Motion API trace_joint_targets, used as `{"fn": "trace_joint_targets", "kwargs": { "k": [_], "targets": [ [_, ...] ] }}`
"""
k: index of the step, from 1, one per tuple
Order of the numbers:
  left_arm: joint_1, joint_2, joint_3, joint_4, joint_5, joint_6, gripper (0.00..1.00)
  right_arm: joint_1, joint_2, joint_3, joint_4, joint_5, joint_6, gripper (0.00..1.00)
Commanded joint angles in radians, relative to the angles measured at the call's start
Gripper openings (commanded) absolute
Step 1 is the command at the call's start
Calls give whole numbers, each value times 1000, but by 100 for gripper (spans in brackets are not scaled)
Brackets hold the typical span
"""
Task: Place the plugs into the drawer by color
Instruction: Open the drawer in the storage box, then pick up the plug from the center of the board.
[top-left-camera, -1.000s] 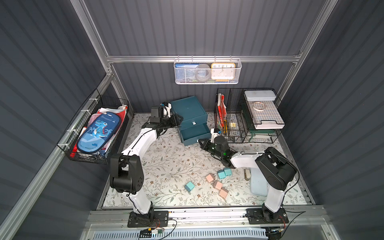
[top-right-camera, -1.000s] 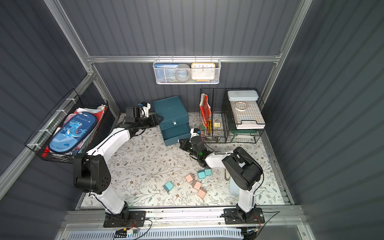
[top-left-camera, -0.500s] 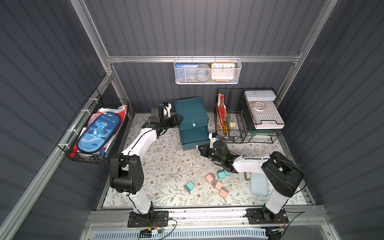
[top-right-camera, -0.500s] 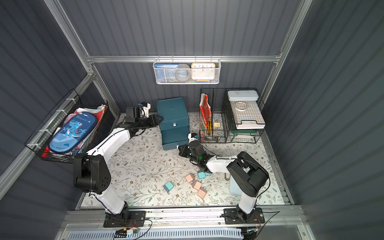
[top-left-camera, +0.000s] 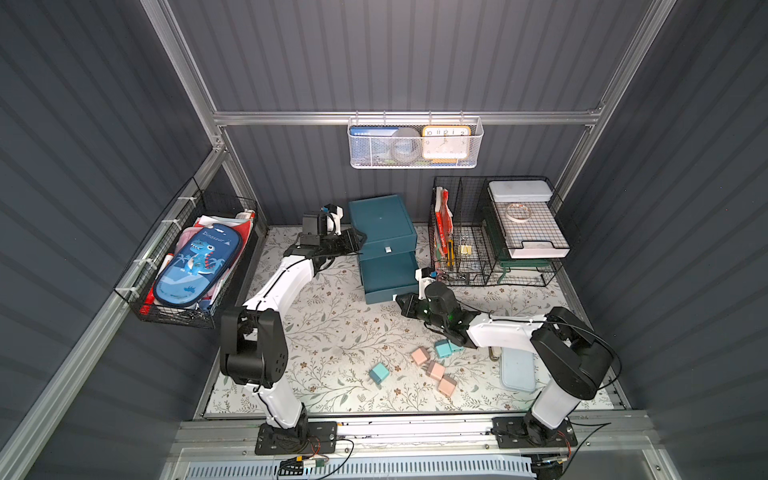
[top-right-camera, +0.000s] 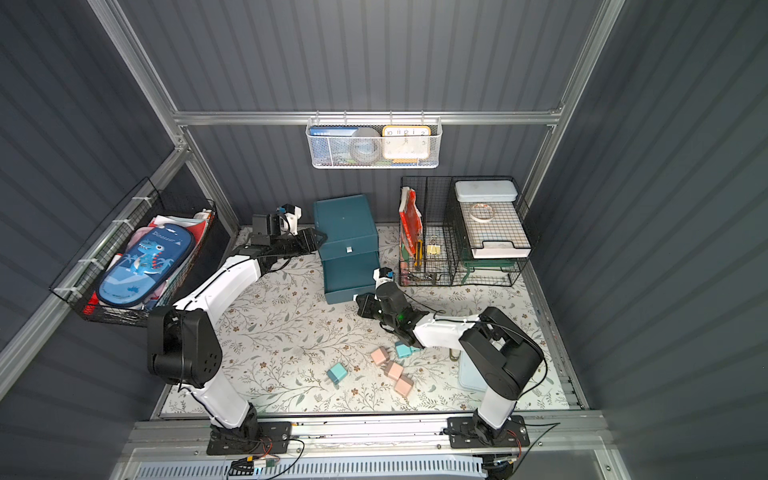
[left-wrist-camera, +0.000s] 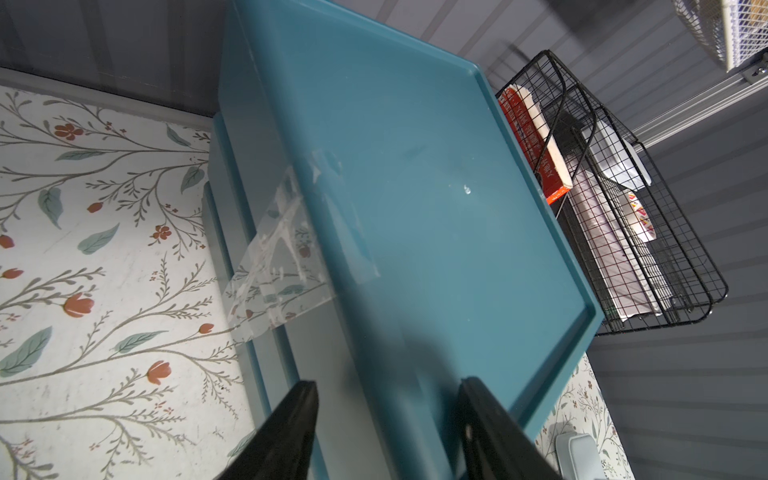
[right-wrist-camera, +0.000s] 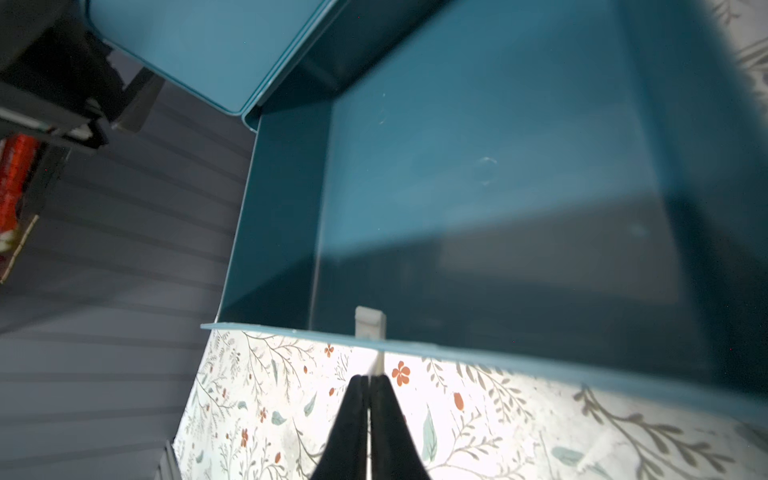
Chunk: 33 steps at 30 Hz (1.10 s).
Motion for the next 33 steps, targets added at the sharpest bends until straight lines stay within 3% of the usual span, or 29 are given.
{"fn": "trace_joint_targets", "kwargs": {
  "k": [1,12,18,24,29,33],
  "targets": [
    [5,53,18,-99,-61,25,59,9,-32,36,-107,-6,-70,17],
    [9,64,37,-101,-70,20,60,9,-208,49,-265,60,-183,30],
    [9,62,49,-106,-64,24,66,-23,-306,99,-403,140,-301,37],
    [10,74,70,-123,-49,15,66,-51,-330,160,-592,95,-404,38],
    [10,49,71,-117,-42,20,70,49,-422,69,-763,159,-400,39],
    [10,17,52,-99,-49,45,86,167,-474,-9,-863,264,-337,42]
  ]
}}
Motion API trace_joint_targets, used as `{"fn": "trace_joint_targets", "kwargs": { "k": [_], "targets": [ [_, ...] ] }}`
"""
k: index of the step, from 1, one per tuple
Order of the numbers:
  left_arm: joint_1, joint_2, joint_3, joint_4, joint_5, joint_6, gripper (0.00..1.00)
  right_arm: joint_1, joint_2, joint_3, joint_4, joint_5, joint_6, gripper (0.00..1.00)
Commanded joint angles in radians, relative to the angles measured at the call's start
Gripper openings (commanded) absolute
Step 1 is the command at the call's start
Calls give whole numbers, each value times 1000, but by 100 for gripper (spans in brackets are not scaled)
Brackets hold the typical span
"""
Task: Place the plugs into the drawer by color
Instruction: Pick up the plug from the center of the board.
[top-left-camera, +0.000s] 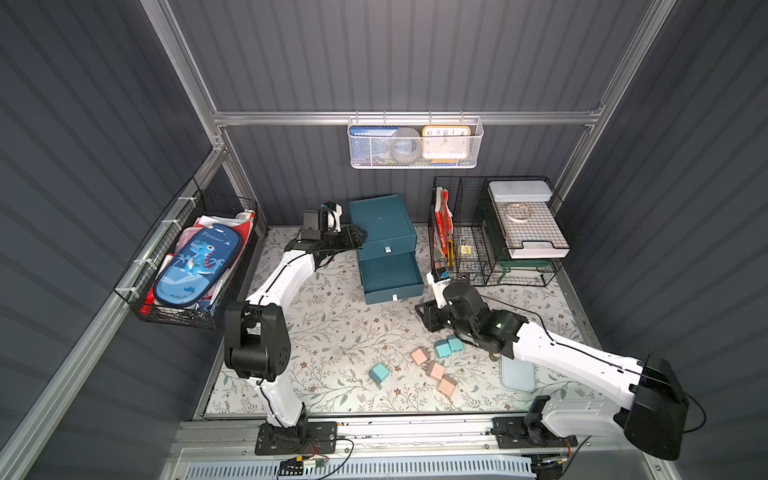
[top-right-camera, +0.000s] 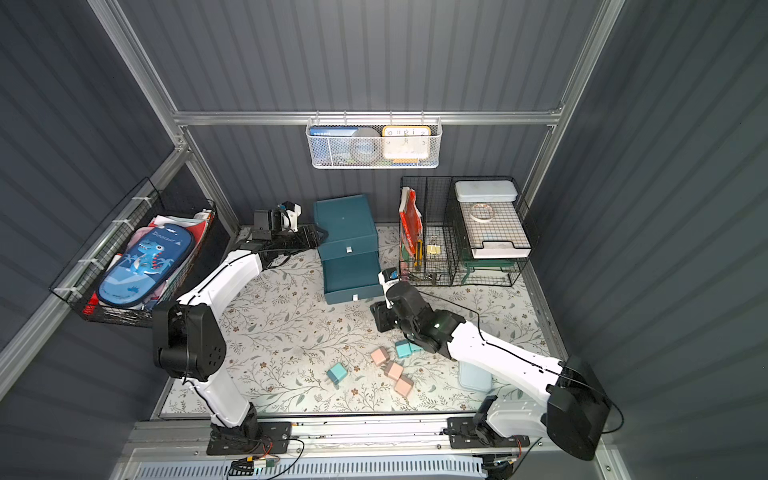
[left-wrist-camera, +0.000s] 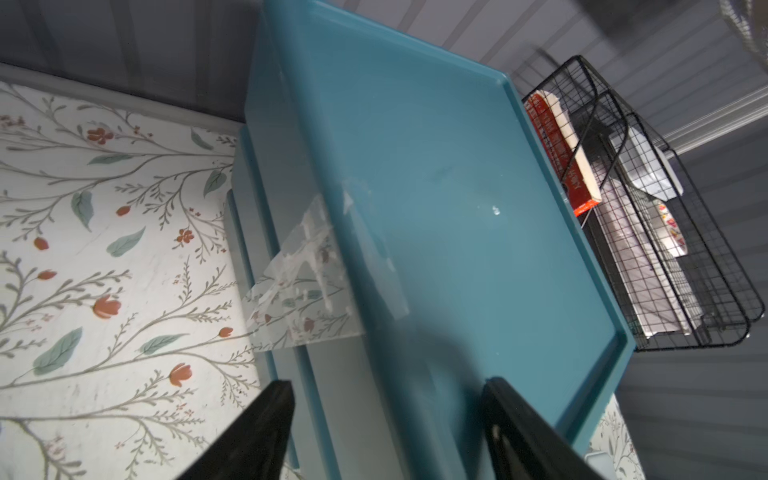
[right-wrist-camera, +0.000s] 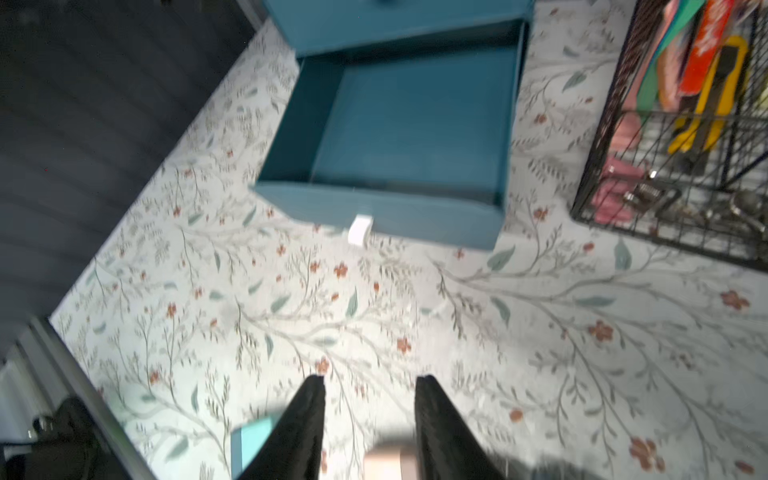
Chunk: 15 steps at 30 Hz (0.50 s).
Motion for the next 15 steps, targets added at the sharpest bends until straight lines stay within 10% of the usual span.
{"fn": "trace_joint_targets", "kwargs": {
  "k": [1,15],
  "targets": [
    [4,-31,-17,-43,-19,30,89,81,-19,-64,-153,102,44,43],
    [4,-42,-57,-10,1,21,89,229,119,-146,-98,94,244,61]
  ]
}}
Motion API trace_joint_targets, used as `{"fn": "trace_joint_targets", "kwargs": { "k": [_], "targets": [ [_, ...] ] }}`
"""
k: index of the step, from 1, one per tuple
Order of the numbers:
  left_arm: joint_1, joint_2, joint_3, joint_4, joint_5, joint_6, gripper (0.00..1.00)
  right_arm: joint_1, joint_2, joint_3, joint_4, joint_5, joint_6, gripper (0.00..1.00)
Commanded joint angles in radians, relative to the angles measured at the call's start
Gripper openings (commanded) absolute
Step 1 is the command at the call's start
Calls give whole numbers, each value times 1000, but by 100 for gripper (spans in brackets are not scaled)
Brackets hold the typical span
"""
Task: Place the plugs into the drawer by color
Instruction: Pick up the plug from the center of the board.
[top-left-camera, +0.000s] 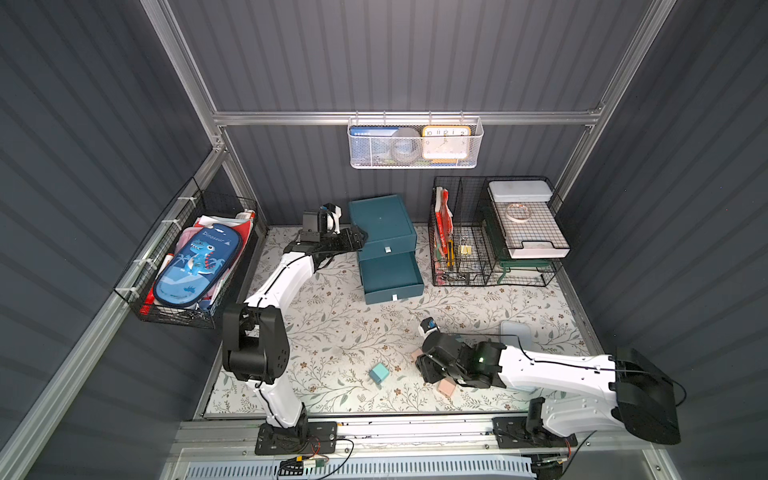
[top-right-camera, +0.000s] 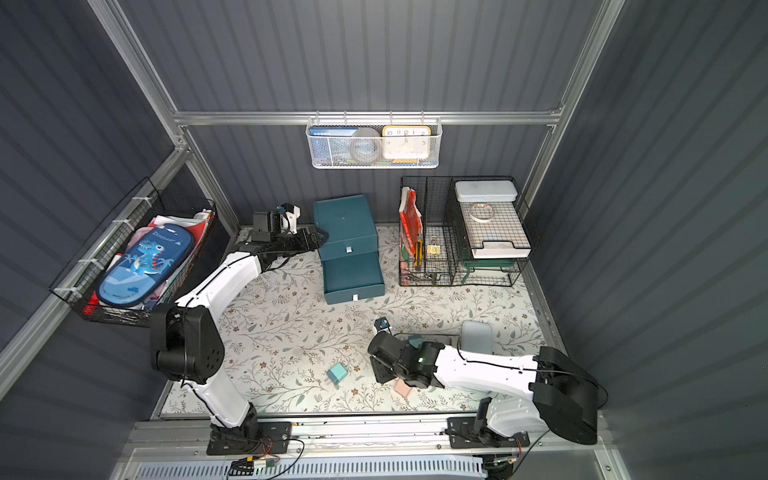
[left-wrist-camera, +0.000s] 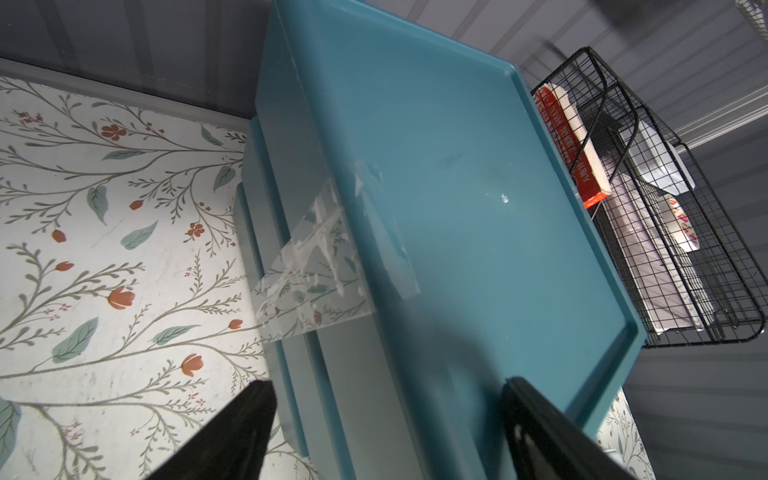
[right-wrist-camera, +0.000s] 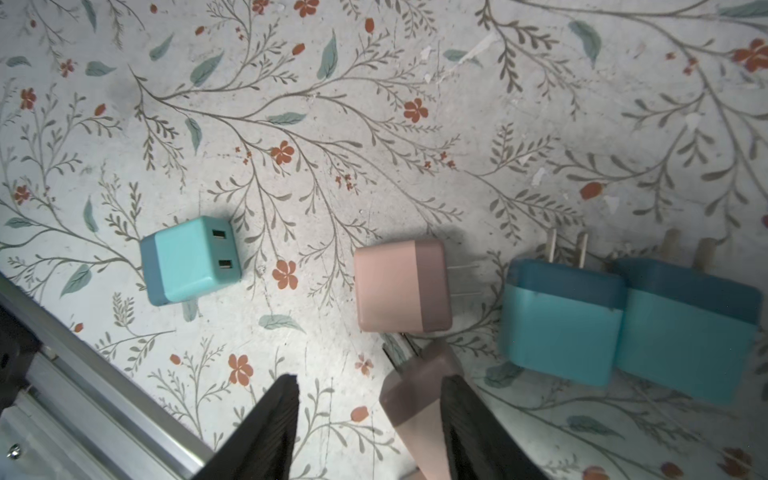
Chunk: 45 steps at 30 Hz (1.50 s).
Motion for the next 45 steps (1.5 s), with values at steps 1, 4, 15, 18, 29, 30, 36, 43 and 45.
{"fn": "trace_joint_targets", "kwargs": {
  "k": [1,4,15,18,29,30,36,43,45],
  "targets": [
    [3,-22,-27,-21,7,19,88,2,33,5,9,26,47,62],
    [3,-24,-28,-20,7,19,88,0,56,-3,38,35,52,64],
    [3,-19,-31,-25,7,19,86,-34,177,25,107,4,28,67],
    [3,-22,-33,-24,7,21,86,-50,191,29,119,3,13,67],
    [3,-23,-33,-24,7,22,85,-95,288,103,162,-38,-77,68],
    [3,-21,-33,-25,7,21,84,-97,296,113,163,-41,-84,68],
    [4,-21,-33,-25,7,22,84,-106,353,171,165,-56,-128,68],
    [3,-17,-33,-17,7,22,84,-108,341,200,107,11,-141,69],
    [3,-15,-33,-16,42,22,84,-105,330,198,94,23,-140,71]
  ]
}}
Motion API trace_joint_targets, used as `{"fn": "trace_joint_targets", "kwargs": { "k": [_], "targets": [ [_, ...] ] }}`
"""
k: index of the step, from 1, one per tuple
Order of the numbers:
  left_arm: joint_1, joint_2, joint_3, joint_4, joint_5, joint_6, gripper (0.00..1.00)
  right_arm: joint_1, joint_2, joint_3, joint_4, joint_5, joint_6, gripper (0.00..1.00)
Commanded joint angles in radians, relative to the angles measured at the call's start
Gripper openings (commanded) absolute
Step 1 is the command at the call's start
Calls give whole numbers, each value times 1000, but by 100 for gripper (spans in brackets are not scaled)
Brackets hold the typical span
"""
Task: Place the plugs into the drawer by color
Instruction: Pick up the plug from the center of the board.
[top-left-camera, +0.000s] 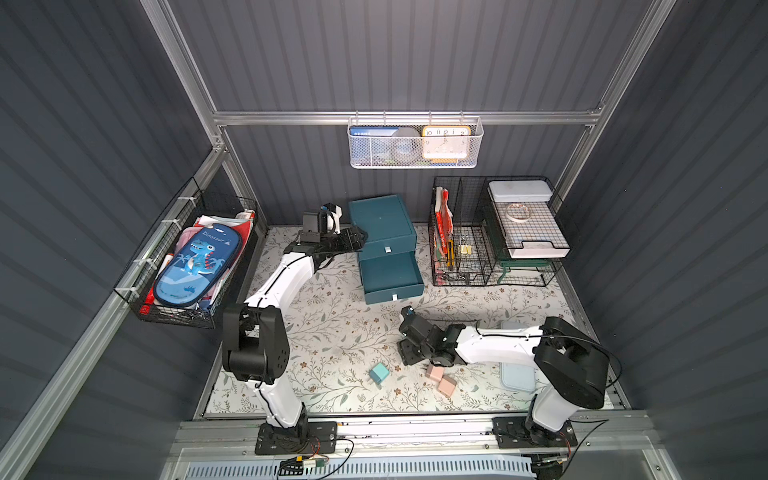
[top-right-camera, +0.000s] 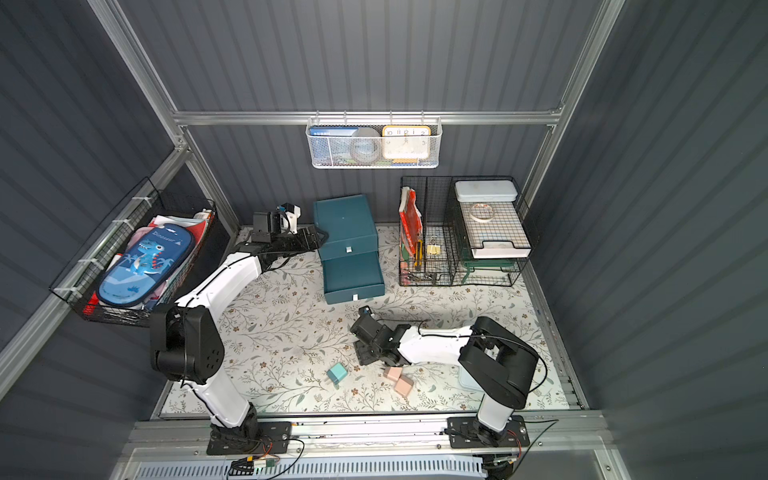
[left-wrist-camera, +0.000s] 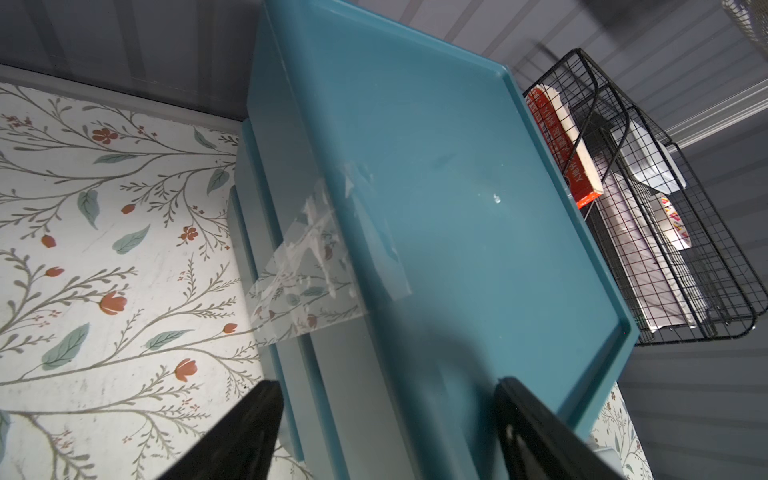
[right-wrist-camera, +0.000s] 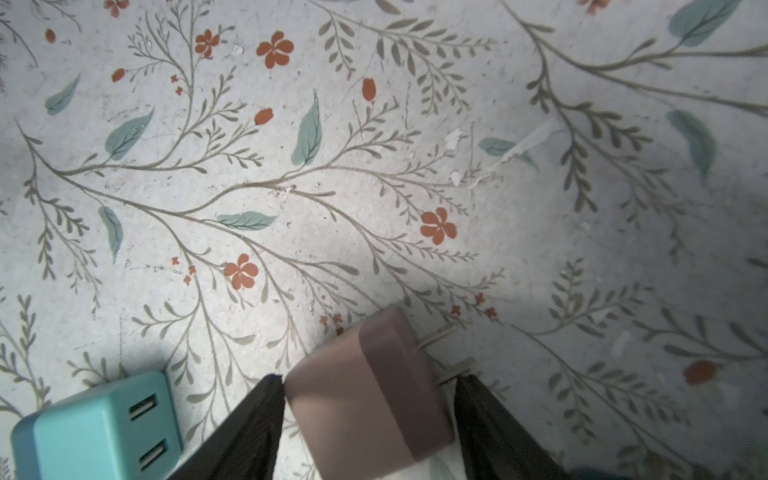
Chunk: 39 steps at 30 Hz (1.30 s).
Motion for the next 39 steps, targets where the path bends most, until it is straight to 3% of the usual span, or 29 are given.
{"fn": "trace_joint_targets", "kwargs": {
  "k": [1,8,30,34,39],
  "targets": [
    [3,-13,-25,-31,27,24,84,3,-26,20,-61,54,-9,73],
    [3,-19,-25,-33,33,27,84,32,-34,-12,-117,71,-12,78],
    [3,-24,-60,-20,30,15,84,-19,-175,-91,-197,199,-60,75],
    [3,-29,-59,-25,26,16,84,-10,-189,-47,-192,131,21,71],
    [3,-30,-60,-24,27,16,84,23,-142,-11,-142,180,286,69]
  ]
}}
